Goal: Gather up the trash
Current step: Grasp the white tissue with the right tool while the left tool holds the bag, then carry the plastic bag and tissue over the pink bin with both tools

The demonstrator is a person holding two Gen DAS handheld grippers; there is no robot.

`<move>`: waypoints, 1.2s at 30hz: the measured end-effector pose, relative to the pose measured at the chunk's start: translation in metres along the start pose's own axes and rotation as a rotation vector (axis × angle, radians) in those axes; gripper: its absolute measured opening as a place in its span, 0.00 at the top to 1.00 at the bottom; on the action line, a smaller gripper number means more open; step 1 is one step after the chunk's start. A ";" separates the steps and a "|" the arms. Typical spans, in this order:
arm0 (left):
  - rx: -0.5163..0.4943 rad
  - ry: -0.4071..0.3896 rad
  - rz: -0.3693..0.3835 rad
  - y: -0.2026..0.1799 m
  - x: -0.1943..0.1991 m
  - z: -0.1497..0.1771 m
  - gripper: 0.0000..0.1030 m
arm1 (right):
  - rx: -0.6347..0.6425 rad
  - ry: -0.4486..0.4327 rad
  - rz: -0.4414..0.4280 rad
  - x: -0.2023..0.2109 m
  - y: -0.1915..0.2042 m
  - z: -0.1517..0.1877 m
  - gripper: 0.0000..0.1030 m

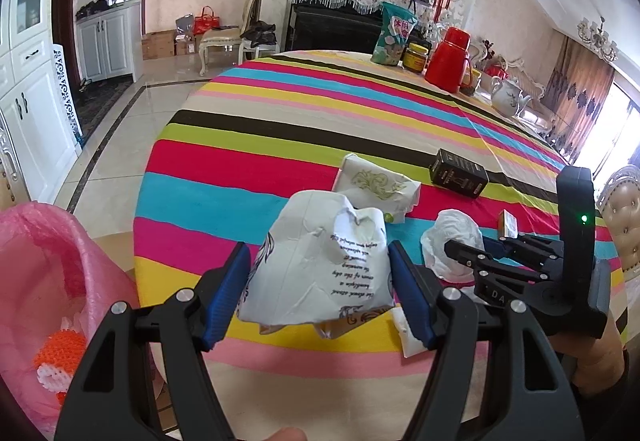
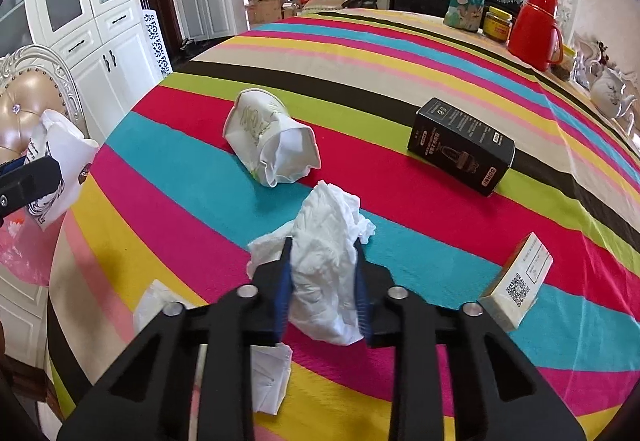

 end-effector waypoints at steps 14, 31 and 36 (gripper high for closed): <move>0.009 -0.067 -0.019 0.008 0.035 -0.004 0.34 | 0.011 -0.144 0.015 0.054 0.015 -0.022 0.80; 0.049 -0.164 -0.081 0.046 0.099 -0.001 0.34 | 0.063 -0.256 -0.035 0.107 0.066 -0.043 0.80; 0.074 -0.197 -0.122 0.069 0.125 0.003 0.34 | 0.078 -0.277 -0.064 0.116 0.087 -0.047 0.80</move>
Point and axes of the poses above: each gripper's, at about its wrist camera, not at the fingertips, and x roughly against the way its jaws point, y to its left, z to its underside, the point moved 2 cm from there along -x, roughly the way its jaws point, and after that the axes turned 1 degree about x, right-handed, at the moved point
